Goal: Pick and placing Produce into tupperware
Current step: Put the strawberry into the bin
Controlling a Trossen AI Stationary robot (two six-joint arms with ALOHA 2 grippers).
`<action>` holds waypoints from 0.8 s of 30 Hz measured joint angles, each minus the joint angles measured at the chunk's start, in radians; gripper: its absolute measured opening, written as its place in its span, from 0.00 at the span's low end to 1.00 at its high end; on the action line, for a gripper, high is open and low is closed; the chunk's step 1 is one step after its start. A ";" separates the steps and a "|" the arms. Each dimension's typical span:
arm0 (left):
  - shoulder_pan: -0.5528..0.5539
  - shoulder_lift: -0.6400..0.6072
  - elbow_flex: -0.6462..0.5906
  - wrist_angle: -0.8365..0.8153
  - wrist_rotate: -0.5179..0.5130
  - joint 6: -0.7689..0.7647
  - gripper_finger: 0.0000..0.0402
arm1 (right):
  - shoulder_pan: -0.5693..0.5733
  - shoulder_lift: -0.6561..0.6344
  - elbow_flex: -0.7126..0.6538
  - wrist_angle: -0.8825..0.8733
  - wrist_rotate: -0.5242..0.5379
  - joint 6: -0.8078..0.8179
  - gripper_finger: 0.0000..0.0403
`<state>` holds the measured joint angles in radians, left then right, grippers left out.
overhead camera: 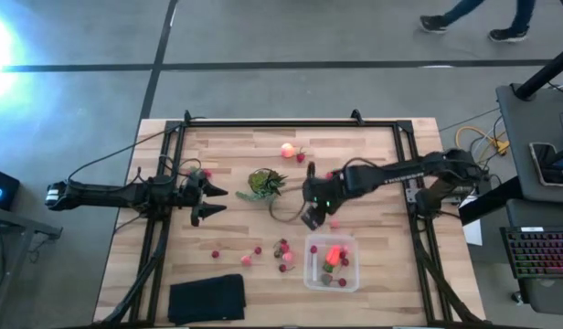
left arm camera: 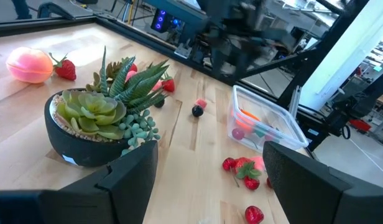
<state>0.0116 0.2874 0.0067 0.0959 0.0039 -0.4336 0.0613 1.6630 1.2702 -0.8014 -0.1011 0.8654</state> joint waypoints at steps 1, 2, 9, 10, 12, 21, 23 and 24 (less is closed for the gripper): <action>0.000 0.000 0.000 -0.001 0.000 0.000 0.69 | -0.019 0.000 0.002 -0.004 0.000 -0.003 0.44; 0.000 -0.001 0.000 0.000 0.000 0.000 0.69 | -0.036 0.000 0.003 -0.005 0.000 -0.009 0.44; 0.000 0.000 0.000 0.000 0.000 0.000 0.69 | -0.098 -0.002 0.003 -0.104 0.018 -0.034 0.44; 0.000 0.000 0.000 0.000 0.000 0.000 0.69 | -0.105 0.000 0.003 -0.129 0.030 -0.030 0.44; 0.000 0.000 0.000 0.000 0.000 0.000 0.69 | -0.122 0.004 0.003 -0.178 0.039 -0.021 0.44; 0.000 0.000 0.000 0.000 0.000 0.000 0.69 | -0.147 0.038 -0.009 -0.212 -0.010 0.014 0.44; 0.000 0.000 0.000 0.000 0.000 0.000 0.69 | -0.141 0.048 -0.016 -0.211 -0.011 0.013 0.44; 0.000 0.000 0.000 0.000 0.000 0.000 0.69 | -0.140 0.053 -0.020 -0.212 -0.015 0.009 0.44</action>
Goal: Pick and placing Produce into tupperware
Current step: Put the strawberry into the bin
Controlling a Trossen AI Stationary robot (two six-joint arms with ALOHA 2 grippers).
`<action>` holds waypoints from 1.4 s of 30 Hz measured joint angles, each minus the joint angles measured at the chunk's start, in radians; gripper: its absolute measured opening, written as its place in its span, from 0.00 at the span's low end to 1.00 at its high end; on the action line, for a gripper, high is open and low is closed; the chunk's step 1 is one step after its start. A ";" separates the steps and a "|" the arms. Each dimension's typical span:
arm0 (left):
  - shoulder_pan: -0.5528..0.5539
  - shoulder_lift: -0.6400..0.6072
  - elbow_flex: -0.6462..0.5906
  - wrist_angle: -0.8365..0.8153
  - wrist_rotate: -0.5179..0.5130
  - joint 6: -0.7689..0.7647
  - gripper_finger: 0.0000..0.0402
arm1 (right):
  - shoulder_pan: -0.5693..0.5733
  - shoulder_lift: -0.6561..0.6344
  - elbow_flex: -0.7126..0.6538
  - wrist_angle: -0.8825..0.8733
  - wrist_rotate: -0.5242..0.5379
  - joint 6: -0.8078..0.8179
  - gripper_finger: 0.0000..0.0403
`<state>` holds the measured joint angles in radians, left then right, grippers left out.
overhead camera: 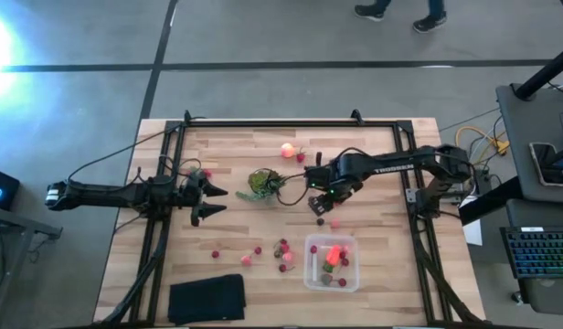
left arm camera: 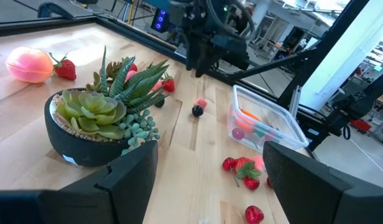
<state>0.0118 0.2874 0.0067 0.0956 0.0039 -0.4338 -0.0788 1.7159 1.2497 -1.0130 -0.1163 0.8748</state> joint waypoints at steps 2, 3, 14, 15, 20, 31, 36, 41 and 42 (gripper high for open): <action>0.000 0.000 0.000 0.000 0.000 0.000 0.69 | -0.007 0.009 -0.010 0.001 -0.014 -0.007 0.44; 0.000 0.000 0.000 0.000 0.000 0.000 0.69 | -0.016 0.017 -0.011 0.000 -0.018 -0.008 0.44; 0.000 0.000 0.000 0.001 0.000 0.000 0.69 | -0.086 0.029 -0.015 0.006 -0.023 -0.012 0.44; 0.000 0.000 0.000 0.000 0.000 0.000 0.69 | -0.087 0.027 -0.012 0.008 -0.027 -0.013 0.44; 0.000 0.000 0.000 0.000 0.000 0.000 0.69 | -0.119 0.035 -0.013 0.009 -0.070 -0.021 0.44; 0.000 0.000 0.000 0.000 0.000 0.000 0.69 | -0.171 0.051 -0.019 0.007 -0.066 -0.026 0.44; 0.000 0.000 0.000 0.000 0.000 0.000 0.69 | -0.168 0.084 -0.037 -0.017 -0.066 -0.018 0.44; 0.000 0.000 0.000 0.000 0.000 0.000 0.69 | -0.150 0.086 -0.040 -0.024 -0.023 0.015 0.44; 0.000 0.000 0.000 0.000 0.000 0.000 0.69 | -0.150 0.086 -0.042 -0.034 -0.003 0.021 0.44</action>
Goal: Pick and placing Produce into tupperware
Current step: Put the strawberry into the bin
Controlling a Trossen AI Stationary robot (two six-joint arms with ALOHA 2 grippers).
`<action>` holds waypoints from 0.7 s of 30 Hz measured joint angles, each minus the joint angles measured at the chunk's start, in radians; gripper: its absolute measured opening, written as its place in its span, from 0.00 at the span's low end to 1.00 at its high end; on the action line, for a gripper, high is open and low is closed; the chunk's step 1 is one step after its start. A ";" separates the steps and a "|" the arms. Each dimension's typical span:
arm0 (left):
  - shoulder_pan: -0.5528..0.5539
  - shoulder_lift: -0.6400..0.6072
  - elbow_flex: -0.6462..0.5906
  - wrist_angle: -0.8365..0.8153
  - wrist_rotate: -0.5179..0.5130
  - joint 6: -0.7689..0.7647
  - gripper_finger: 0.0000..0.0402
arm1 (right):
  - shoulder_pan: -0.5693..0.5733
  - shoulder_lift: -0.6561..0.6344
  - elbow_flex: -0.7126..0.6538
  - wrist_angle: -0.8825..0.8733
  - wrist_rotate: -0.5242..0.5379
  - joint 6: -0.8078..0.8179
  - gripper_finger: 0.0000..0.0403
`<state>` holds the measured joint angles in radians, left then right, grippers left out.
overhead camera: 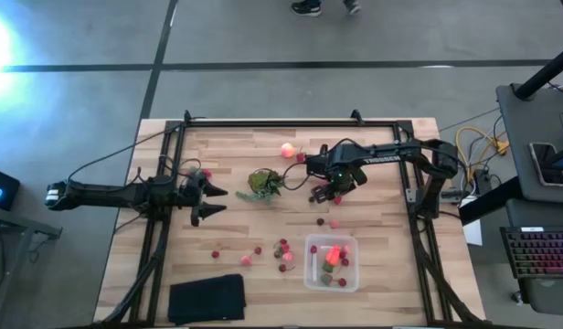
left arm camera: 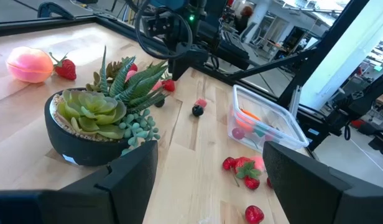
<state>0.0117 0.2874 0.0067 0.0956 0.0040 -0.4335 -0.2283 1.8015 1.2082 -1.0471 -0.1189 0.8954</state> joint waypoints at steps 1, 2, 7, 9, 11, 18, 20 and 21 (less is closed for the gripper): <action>0.000 0.000 0.000 0.000 0.000 0.000 0.69 | 0.000 0.000 -0.005 -0.010 0.014 0.008 0.44; 0.000 0.000 0.000 0.000 0.000 0.000 0.69 | -0.001 0.000 -0.012 -0.015 0.018 0.019 0.44; 0.000 0.000 0.000 0.000 0.000 0.000 0.69 | -0.001 0.001 -0.064 0.005 0.006 0.061 0.44; 0.000 0.000 0.000 0.000 0.000 0.000 0.69 | -0.001 0.002 -0.079 0.040 -0.020 0.073 0.44; 0.000 0.000 0.000 0.000 0.000 0.000 0.69 | -0.001 0.002 -0.085 0.063 -0.036 0.074 0.44; 0.000 0.000 0.000 0.000 0.000 0.000 0.69 | 0.001 0.002 -0.115 0.090 -0.011 0.073 0.44; 0.000 0.000 0.000 0.000 0.000 0.000 0.69 | 0.001 0.002 -0.128 0.117 -0.003 0.070 0.44; 0.000 0.000 0.000 0.000 0.000 0.000 0.69 | 0.001 0.003 -0.134 0.131 0.007 0.067 0.44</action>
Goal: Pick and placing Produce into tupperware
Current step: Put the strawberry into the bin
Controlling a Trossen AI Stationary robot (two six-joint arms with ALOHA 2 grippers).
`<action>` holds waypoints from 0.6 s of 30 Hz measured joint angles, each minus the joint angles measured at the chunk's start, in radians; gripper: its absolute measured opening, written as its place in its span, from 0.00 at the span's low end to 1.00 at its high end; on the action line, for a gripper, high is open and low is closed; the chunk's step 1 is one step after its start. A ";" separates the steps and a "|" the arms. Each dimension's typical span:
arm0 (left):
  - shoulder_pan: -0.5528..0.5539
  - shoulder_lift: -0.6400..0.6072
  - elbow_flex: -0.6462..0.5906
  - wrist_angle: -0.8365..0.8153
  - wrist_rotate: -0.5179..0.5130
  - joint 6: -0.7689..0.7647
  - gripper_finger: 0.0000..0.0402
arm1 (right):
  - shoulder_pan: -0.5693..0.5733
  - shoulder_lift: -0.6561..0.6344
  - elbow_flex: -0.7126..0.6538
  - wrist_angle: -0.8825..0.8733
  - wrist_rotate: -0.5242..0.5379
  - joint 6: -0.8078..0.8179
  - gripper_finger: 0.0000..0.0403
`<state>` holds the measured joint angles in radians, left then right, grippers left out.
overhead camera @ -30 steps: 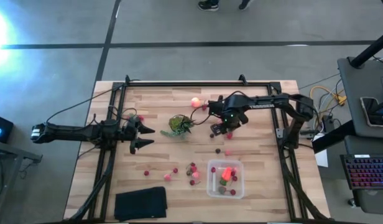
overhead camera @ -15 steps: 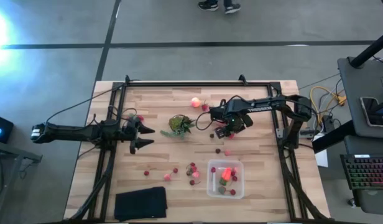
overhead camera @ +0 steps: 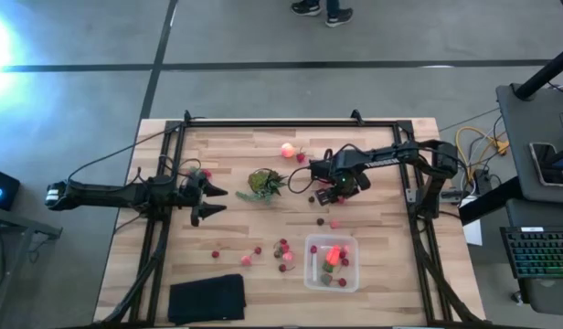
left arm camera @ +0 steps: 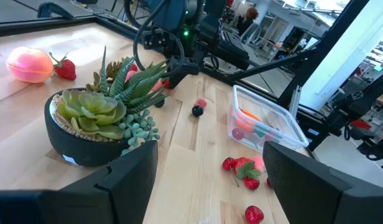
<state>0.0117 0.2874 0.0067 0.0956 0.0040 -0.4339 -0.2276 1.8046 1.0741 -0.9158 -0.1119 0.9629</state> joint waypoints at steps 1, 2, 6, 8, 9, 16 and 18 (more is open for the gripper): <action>0.000 0.000 0.000 0.000 0.000 0.000 0.69 | 0.000 0.000 -0.004 0.015 0.008 -0.003 0.44; 0.000 0.000 0.000 0.000 0.000 0.000 0.69 | 0.000 0.000 -0.008 0.032 0.009 -0.009 0.44; 0.000 0.000 0.000 0.000 0.000 0.000 0.69 | 0.000 0.000 -0.010 0.065 0.010 -0.017 0.48; 0.000 0.000 0.000 0.000 0.000 0.000 0.69 | 0.000 0.000 -0.011 0.065 0.011 -0.021 0.50; 0.000 0.000 0.000 0.000 0.000 0.000 0.69 | 0.000 0.000 -0.011 0.065 0.012 -0.021 0.51; 0.000 0.000 0.000 0.000 0.000 0.000 0.69 | 0.000 0.000 -0.015 0.062 0.030 -0.025 0.45; 0.000 0.000 0.000 0.000 0.000 0.000 0.69 | 0.000 0.000 -0.015 0.061 0.030 -0.029 0.41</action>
<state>0.0120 0.2874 0.0067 0.0956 0.0040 -0.4339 -0.2272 1.8050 1.0595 -0.8551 -0.0814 0.9337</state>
